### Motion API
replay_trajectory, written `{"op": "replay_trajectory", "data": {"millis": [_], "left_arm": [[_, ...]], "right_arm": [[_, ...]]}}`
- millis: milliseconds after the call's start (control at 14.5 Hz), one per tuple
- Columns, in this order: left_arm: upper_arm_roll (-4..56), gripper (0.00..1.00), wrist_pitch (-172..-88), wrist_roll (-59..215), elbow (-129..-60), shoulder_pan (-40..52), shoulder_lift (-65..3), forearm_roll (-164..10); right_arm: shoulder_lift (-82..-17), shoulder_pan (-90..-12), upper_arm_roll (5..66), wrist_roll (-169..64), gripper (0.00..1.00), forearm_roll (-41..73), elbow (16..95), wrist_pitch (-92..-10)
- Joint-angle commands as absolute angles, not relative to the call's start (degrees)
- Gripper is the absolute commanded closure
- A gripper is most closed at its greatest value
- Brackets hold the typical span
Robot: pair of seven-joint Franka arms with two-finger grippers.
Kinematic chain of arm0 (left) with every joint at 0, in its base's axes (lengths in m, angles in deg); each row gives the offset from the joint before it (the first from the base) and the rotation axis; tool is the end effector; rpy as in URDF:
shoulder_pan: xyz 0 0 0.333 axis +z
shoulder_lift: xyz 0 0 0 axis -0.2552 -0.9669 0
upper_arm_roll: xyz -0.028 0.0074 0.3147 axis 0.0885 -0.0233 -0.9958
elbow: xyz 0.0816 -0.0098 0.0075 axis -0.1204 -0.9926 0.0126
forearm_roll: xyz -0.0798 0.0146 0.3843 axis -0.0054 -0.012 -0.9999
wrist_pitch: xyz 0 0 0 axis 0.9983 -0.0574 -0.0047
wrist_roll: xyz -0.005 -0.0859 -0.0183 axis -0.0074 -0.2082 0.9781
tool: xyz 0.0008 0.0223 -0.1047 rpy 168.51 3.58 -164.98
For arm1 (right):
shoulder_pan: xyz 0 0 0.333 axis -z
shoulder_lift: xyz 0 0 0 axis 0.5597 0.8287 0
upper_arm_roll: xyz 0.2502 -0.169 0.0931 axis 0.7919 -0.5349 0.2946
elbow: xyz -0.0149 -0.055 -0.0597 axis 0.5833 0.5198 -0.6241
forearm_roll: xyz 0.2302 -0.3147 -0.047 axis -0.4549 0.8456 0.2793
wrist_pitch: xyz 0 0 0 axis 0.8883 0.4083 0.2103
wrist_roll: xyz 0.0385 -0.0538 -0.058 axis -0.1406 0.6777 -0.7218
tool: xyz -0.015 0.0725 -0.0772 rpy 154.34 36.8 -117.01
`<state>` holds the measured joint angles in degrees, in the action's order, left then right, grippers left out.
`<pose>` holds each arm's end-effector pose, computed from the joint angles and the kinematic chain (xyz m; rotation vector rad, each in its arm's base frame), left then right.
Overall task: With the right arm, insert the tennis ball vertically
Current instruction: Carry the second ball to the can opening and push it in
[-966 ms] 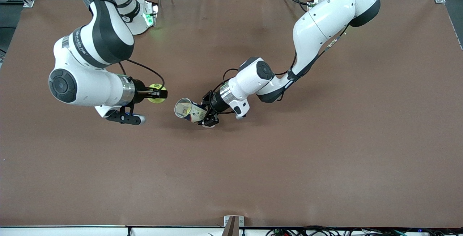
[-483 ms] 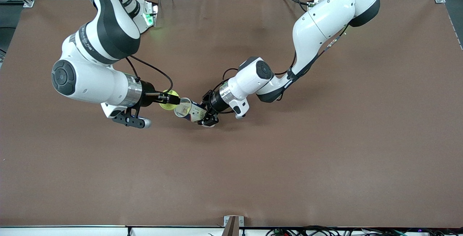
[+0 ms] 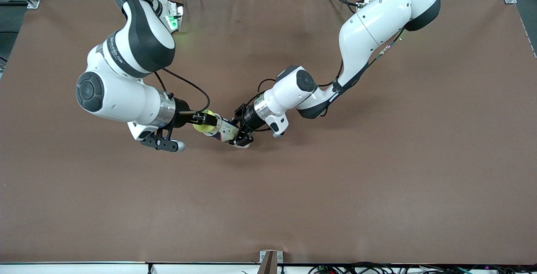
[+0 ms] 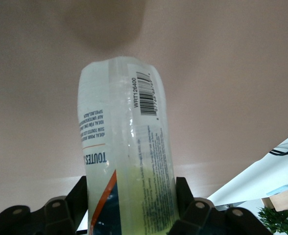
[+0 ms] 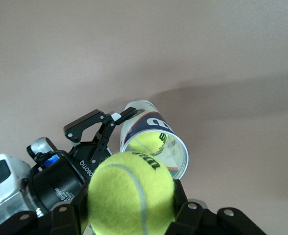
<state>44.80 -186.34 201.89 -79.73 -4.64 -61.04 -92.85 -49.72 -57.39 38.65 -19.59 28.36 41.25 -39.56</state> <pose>0.5242 -0.5534 0.2515 1.6409 1.7228 -0.5112 0.6144 0.2801 0.4490 -2.7654 0.3289 0.3194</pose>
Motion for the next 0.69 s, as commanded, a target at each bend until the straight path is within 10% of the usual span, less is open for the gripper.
{"op": "replay_trajectory", "data": {"millis": [0, 621], "left_arm": [[44.73, 0.26, -186.40, 202.26, -79.13, -5.08, -60.89, -91.38], [44.73, 0.25, -186.49, 202.52, -79.13, -5.08, -60.88, -91.38]], "right_arm": [[-48.44, -58.12, 38.05, -18.75, 0.58, 29.46, 40.67, -39.18], [-47.82, -57.85, 37.97, -18.84, 0.58, 30.43, 41.11, -38.91]]}}
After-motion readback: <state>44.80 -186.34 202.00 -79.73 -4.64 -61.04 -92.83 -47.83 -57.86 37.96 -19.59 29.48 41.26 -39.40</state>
